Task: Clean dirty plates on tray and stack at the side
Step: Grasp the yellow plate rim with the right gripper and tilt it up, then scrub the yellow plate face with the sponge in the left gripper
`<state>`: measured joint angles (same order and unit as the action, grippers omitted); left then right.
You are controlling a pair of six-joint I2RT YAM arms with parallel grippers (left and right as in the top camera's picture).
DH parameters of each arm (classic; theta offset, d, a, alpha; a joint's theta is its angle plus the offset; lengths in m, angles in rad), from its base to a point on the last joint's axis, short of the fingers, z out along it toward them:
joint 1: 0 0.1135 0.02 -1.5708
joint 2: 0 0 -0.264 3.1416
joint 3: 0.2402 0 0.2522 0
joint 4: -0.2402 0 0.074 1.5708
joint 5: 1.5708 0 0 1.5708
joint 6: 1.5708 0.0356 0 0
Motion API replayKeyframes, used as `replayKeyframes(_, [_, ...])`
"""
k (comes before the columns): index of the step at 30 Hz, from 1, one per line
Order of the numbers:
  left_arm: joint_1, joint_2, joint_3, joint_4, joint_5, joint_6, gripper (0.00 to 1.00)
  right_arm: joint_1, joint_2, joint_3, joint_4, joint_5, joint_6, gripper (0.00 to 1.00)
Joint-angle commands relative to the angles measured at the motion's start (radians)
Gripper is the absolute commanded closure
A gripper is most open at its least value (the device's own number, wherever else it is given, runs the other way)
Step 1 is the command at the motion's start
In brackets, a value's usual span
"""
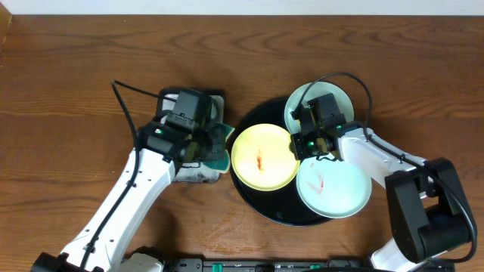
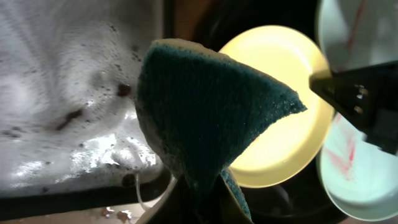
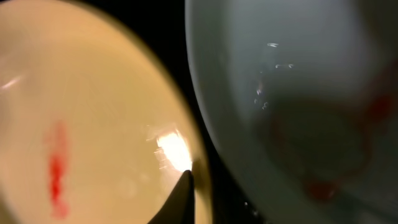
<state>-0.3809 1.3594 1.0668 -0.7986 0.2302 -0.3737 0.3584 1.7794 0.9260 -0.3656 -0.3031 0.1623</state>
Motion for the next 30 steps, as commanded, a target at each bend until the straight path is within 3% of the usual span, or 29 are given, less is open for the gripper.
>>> replayKeyframes(1, [-0.037,-0.005,0.018,0.034,0.006,-0.063,0.93,0.022,0.023,-0.003,0.013,0.104,0.080,0.99])
replayKeyframes(5, [-0.077,0.013,-0.012,0.113,0.006,-0.153,0.93,0.020,0.016,-0.003,-0.030,0.294,0.233,0.99])
replayKeyframes(11, [-0.159,0.128,-0.028,0.242,0.006,-0.236,0.93,0.020,0.002,-0.003,-0.100,0.325,0.332,0.99])
replayKeyframes(21, [-0.219,0.425,-0.028,0.481,0.010,-0.317,0.93,0.023,-0.001,-0.003,-0.098,0.230,0.175,0.99])
replayKeyframes(26, [-0.221,0.567,-0.028,0.634,0.195,-0.320,0.93,0.023,-0.001,-0.003,-0.101,0.207,0.136,0.99])
replayKeyframes(30, [-0.217,0.635,-0.028,0.566,0.146,-0.320,0.93,0.023,-0.001,-0.003,-0.100,0.200,0.136,0.99])
